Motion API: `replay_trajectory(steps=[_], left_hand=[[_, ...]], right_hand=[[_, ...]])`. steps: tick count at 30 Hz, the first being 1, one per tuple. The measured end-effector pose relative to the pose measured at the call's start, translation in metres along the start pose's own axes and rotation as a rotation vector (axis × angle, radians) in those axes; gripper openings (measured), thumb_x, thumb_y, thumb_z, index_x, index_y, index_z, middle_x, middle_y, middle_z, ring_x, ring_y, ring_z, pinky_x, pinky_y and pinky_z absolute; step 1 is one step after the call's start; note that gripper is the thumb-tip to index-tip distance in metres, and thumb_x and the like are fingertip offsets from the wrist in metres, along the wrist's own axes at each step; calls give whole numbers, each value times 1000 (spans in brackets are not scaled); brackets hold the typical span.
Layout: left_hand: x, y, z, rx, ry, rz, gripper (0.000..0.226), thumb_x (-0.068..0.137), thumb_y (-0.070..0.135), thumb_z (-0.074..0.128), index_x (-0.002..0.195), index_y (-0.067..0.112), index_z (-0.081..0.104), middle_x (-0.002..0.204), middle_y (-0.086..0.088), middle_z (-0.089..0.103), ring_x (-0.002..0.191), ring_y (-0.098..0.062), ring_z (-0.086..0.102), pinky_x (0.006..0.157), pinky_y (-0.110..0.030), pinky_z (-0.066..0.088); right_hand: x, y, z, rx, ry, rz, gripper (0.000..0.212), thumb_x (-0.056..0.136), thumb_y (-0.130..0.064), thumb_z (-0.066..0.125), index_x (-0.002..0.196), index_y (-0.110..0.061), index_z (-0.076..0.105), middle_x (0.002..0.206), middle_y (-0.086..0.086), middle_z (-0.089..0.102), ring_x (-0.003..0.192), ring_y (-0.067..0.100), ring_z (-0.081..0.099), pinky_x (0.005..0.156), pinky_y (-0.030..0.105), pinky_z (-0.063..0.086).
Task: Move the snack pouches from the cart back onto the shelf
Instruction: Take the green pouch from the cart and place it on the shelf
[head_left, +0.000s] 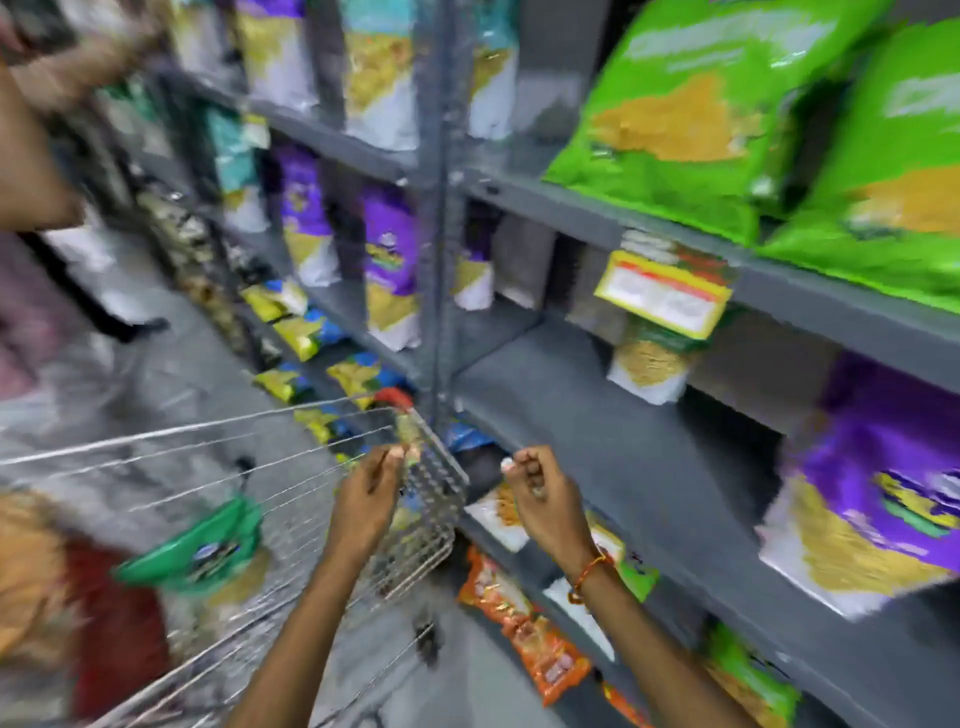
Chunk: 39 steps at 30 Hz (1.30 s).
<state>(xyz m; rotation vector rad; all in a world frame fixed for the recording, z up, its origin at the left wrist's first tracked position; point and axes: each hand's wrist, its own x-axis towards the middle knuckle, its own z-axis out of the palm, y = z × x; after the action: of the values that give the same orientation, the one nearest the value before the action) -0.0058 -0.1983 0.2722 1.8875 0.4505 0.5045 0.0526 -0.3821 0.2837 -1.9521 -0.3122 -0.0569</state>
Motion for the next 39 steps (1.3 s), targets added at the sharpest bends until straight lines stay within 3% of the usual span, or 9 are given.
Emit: replay_trajectory(steps=[5, 10, 13, 15, 19, 27, 34, 36, 39], left_hand=[[39, -98, -93, 90, 192, -235, 21, 93, 22, 48, 92, 9, 64, 90, -20, 70, 85, -29, 63, 67, -30, 41], [56, -238, -161, -44, 365, -906, 31, 91, 23, 45, 96, -5, 58, 98, -38, 59, 94, -47, 58, 72, -42, 43], [43, -300, -180, -284, 408, -1191, 23, 86, 25, 53, 70, 9, 51, 69, -20, 48, 65, -28, 49, 60, -31, 37], [41, -327, -187, -334, 356, -1219, 17, 83, 24, 52, 90, 10, 57, 90, -16, 58, 85, -32, 59, 77, -37, 51], [60, -363, -198, -121, 480, -1077, 41, 86, 5, 52, 126, 8, 48, 124, -16, 57, 116, -34, 52, 94, -39, 39], [82, -368, -207, -13, 405, -903, 21, 86, 16, 59, 103, 6, 67, 103, -16, 69, 93, -19, 58, 75, -28, 37], [145, -254, -199, 107, 1, -288, 29, 87, 18, 58, 67, 39, 56, 59, 10, 61, 62, 4, 54, 56, -8, 38], [160, -198, -182, 114, -59, -109, 20, 83, 33, 54, 66, 43, 58, 51, 10, 56, 52, 1, 49, 49, -12, 35], [165, -114, -140, 51, -153, 121, 11, 79, 45, 49, 71, 48, 57, 46, 1, 50, 46, -4, 40, 45, -22, 34]], right_hand=[[36, -9, 148, 19, -286, 15, 7, 84, -8, 60, 88, -3, 56, 70, 0, 55, 57, -2, 51, 55, 4, 38], [60, 29, 320, -97, -633, 197, 22, 80, -1, 63, 94, 13, 54, 75, 21, 56, 58, 0, 44, 58, 10, 37], [65, 63, 399, -238, -800, 295, 42, 74, -3, 70, 111, 10, 53, 94, 25, 63, 68, 12, 51, 72, 28, 45], [70, 82, 437, -320, -912, 303, 59, 74, -5, 70, 127, 1, 43, 104, 25, 60, 89, 23, 57, 83, 35, 46], [82, 107, 480, -427, -958, 220, 55, 76, -7, 67, 128, -14, 48, 127, 19, 58, 116, 35, 54, 98, 49, 46], [95, 113, 472, -327, -787, 254, 19, 76, 1, 65, 92, -7, 71, 99, 20, 71, 93, 32, 64, 86, 47, 53], [124, 68, 325, -161, -548, 252, 21, 81, -1, 62, 102, -4, 65, 97, 7, 67, 86, 5, 63, 81, 26, 51], [121, 50, 264, -106, -413, 245, 18, 82, 1, 59, 85, -15, 67, 80, -11, 69, 68, -15, 57, 67, 7, 46], [102, 13, 169, -76, -167, 212, 27, 87, -7, 56, 61, -16, 61, 56, -15, 59, 57, -7, 46, 55, 18, 39]])
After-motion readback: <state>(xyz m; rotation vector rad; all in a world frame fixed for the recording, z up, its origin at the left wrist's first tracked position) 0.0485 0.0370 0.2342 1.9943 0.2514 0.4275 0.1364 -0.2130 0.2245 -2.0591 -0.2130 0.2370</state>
